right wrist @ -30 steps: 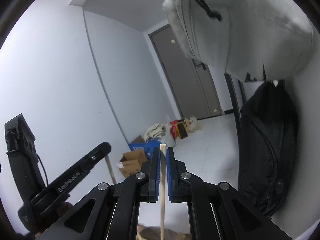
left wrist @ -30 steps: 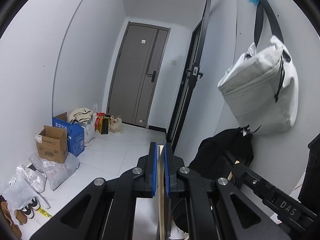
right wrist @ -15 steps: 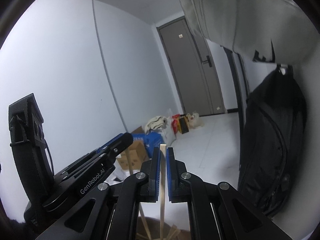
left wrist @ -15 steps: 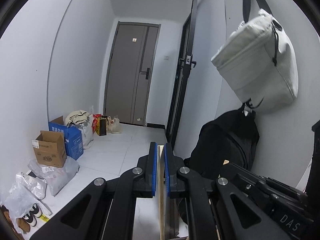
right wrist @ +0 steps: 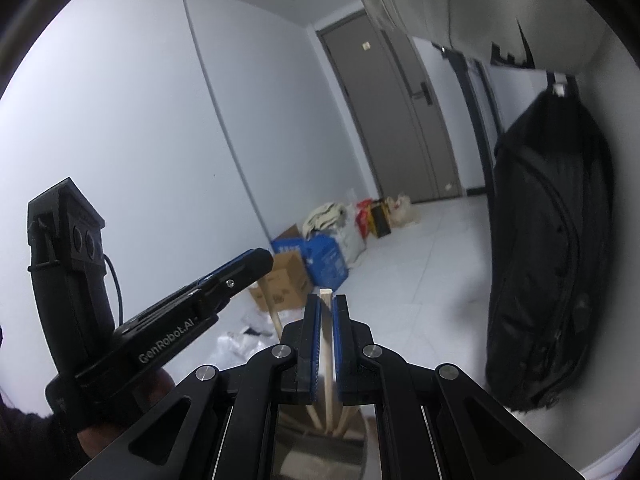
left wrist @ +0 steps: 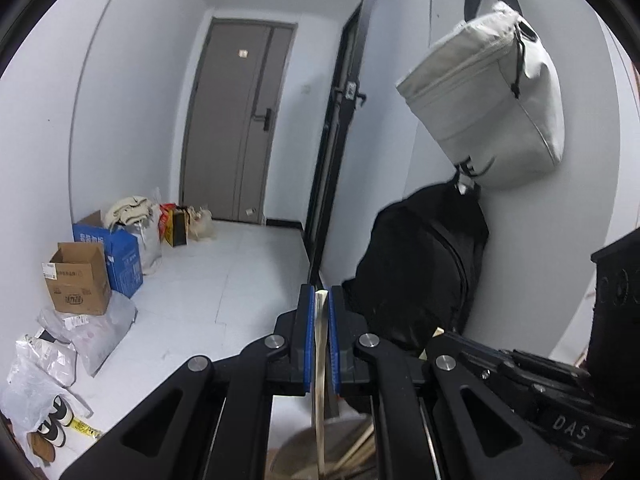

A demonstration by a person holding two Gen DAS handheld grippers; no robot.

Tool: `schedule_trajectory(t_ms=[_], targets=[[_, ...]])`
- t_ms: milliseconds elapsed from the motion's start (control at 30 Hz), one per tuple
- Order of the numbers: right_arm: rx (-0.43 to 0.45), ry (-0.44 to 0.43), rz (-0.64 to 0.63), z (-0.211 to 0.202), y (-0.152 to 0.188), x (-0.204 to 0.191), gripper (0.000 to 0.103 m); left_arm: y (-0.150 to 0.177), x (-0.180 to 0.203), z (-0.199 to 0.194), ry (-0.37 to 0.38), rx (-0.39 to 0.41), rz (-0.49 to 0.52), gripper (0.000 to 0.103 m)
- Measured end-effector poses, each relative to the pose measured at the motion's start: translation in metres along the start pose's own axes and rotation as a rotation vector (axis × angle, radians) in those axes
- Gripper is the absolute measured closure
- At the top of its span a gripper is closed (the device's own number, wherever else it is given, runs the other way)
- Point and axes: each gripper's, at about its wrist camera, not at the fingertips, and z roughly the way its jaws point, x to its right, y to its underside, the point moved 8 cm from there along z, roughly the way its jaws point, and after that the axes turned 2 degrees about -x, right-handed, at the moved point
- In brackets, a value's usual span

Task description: Organize utensils

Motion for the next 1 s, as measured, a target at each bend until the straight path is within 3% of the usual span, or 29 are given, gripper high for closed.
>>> schedule_trajectory(t_ms=[133,233,367,667,833,1000], targets=[[-0.028,-0.027,0.052,-0.007,0.006,0.005,0.096,0.007,0.003,0.007,0.11,-0.18,-0.069,0.097],[-0.033,-0.058,0.126,-0.016,0.005,0.012,0.09,0.008,-0.006,0.008,0.065,-0.249,-0.124,0.072],[-0.015,-0.047,0.207,-0.036,0.004,0.025,0.058,0.001,-0.005,-0.01,0.028,-0.234,-0.137,0.049],[-0.001,-0.013,0.231,-0.082,0.006,0.021,0.049,-0.003,0.004,-0.055,-0.093,-0.194,-0.106,0.041],[0.023,-0.016,0.204,-0.106,0.008,0.001,0.035,-0.005,0.008,-0.082,-0.169,-0.178,-0.084,0.039],[0.033,-0.031,0.177,-0.127,0.013,-0.018,0.028,-0.003,0.016,-0.107,-0.171,-0.157,-0.088,0.039]])
